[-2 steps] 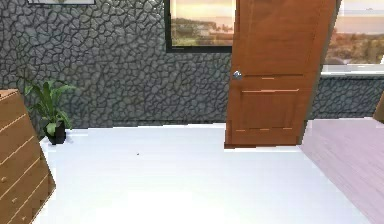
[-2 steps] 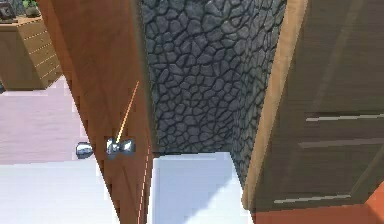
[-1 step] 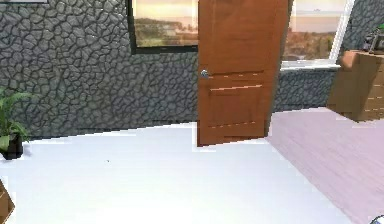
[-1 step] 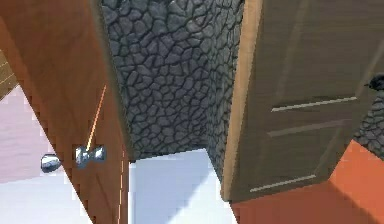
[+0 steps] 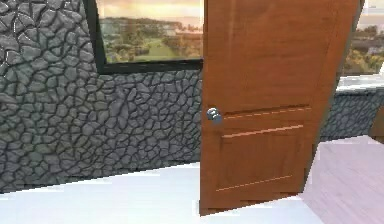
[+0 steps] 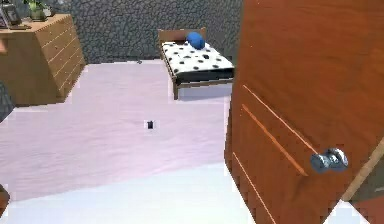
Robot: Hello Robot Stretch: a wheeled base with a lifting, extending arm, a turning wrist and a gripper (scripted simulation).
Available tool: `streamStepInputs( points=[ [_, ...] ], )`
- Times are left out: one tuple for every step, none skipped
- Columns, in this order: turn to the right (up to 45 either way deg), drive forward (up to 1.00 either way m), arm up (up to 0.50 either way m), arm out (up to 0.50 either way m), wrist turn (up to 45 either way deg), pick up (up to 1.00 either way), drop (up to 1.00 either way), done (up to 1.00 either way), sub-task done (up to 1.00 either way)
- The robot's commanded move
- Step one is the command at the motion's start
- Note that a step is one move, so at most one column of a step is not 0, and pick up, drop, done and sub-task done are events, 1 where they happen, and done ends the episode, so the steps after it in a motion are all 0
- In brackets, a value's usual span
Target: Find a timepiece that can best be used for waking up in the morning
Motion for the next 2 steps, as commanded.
streamStepInputs(
  points=[
    [45.0, 0.00, 0.00, 0.00, 0.0, 0.00, 0.00, 0.00, 0.00],
    [6.0, 0.00, 0.00, 0.00, 0.0, 0.00, 0.00, 0.00, 0.00]
  ],
)
